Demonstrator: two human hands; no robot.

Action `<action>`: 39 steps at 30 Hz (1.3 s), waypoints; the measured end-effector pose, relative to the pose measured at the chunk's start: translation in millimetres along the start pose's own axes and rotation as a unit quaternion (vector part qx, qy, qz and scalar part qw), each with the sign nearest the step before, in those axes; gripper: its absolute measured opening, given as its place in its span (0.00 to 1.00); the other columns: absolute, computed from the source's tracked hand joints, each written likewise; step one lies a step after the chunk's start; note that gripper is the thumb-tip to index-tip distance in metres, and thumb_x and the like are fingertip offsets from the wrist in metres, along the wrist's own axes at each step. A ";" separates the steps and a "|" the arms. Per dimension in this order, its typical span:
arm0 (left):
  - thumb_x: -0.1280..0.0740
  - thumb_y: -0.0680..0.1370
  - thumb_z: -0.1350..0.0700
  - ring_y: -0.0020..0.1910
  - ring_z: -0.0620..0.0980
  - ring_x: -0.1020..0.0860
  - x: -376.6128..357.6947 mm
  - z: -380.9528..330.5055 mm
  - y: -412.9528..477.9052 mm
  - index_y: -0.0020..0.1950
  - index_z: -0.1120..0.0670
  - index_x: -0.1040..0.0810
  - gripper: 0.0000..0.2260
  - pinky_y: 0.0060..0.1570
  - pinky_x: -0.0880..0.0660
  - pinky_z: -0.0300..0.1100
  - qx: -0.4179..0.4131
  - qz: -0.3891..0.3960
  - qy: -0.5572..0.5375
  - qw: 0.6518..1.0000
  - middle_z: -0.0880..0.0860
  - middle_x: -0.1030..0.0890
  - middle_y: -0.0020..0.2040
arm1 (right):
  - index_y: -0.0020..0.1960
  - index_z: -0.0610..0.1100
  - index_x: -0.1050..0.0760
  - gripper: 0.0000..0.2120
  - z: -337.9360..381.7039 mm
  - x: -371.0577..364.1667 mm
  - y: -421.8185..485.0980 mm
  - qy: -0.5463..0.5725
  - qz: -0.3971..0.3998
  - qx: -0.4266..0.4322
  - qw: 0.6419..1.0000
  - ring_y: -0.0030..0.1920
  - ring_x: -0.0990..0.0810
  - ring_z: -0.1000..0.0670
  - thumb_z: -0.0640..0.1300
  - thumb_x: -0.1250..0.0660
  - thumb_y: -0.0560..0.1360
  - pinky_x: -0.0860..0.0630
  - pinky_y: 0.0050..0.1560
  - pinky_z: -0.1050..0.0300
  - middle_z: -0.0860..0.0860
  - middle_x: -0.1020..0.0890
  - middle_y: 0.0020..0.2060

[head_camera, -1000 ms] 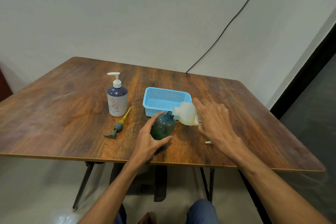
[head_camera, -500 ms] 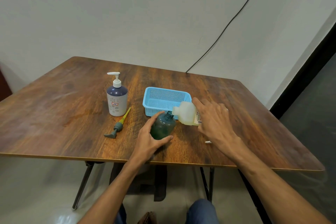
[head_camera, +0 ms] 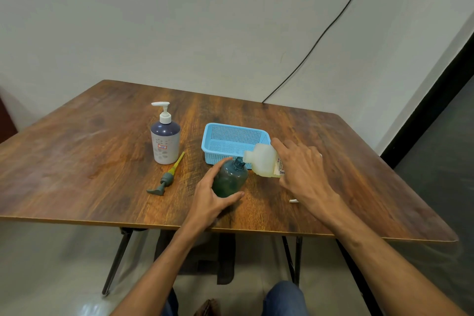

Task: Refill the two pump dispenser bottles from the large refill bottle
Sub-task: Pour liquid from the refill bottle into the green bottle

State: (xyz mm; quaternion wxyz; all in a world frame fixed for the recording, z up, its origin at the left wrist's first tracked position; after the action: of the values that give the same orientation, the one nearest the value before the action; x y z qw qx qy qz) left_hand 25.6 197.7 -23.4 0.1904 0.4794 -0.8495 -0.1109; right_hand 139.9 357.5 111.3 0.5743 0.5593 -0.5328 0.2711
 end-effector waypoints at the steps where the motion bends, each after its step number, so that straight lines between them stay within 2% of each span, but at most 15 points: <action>1: 0.18 0.68 0.52 0.69 0.33 0.29 0.0 0.3 -0.1 0.72 0.35 0.33 0.38 0.62 0.32 0.23 0.000 0.000 0.001 1.000 0.39 0.27 0.70 | 0.73 0.48 0.36 0.37 0.0 0.1 0.0 0.000 0.001 0.001 1.000 0.57 0.21 0.43 0.47 0.24 0.68 0.28 0.56 0.46 0.46 0.21 0.58; 4: 0.18 0.68 0.52 0.70 0.37 0.29 0.2 1.1 0.1 0.73 0.37 0.32 0.38 0.64 0.32 0.25 -0.003 0.000 0.001 1.000 0.41 0.26 0.71 | 0.73 0.48 0.35 0.37 0.4 0.4 0.0 0.003 -0.001 0.001 1.000 0.56 0.21 0.43 0.46 0.24 0.68 0.28 0.56 0.46 0.46 0.21 0.57; 8: 0.18 0.68 0.52 0.70 0.39 0.29 0.1 0.9 0.2 0.72 0.34 0.33 0.38 0.63 0.31 0.26 -0.003 -0.001 0.003 1.000 0.42 0.27 0.72 | 0.73 0.48 0.36 0.37 0.5 1.2 0.0 -0.005 0.000 0.001 1.000 0.56 0.21 0.43 0.47 0.24 0.68 0.27 0.56 0.47 0.46 0.21 0.58; 12: 0.18 0.68 0.52 0.71 0.40 0.29 -0.6 2.6 0.6 0.74 0.37 0.33 0.39 0.65 0.31 0.30 0.001 0.000 0.001 1.000 0.43 0.27 0.73 | 0.73 0.49 0.36 0.38 0.2 0.6 -0.7 -0.006 -0.004 0.004 1.000 0.57 0.21 0.43 0.48 0.23 0.68 0.27 0.56 0.47 0.46 0.21 0.59; 25: 0.18 0.68 0.52 0.68 0.31 0.30 -0.4 1.8 0.0 0.72 0.34 0.33 0.39 0.61 0.32 0.23 0.003 -0.002 0.000 1.000 0.35 0.28 0.69 | 0.74 0.48 0.35 0.38 0.1 1.2 -1.5 -0.009 -0.010 0.004 1.000 0.55 0.21 0.42 0.47 0.23 0.67 0.27 0.54 0.47 0.46 0.20 0.58; 30: 0.18 0.68 0.52 0.68 0.31 0.30 -0.1 1.4 -0.4 0.70 0.31 0.34 0.38 0.62 0.31 0.24 0.001 -0.002 -0.002 1.000 0.33 0.28 0.68 | 0.74 0.49 0.37 0.38 -0.3 0.9 -2.1 -0.002 -0.006 0.005 1.000 0.57 0.21 0.43 0.48 0.24 0.69 0.28 0.56 0.47 0.46 0.21 0.60; 39: 0.18 0.68 0.53 0.68 0.32 0.30 -0.7 2.6 0.2 0.71 0.34 0.33 0.38 0.61 0.32 0.24 0.005 0.001 0.002 1.000 0.33 0.29 0.68 | 0.75 0.50 0.38 0.38 -0.4 0.5 -1.9 -0.004 0.003 0.003 1.000 0.59 0.22 0.44 0.48 0.24 0.70 0.29 0.59 0.47 0.47 0.22 0.62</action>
State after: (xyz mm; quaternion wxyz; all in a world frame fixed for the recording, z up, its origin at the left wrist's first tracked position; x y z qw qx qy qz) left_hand 24.6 198.4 -25.9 0.1896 0.4793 -0.8504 -0.1052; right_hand 141.9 357.3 111.2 0.5699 0.5604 -0.5359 0.2720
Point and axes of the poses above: each hand's wrist, its own y-axis towards the middle knuckle, its own x-axis out of the back of the hand, z = x × y, the point moved 2 cm from there along y, towards the middle knuckle
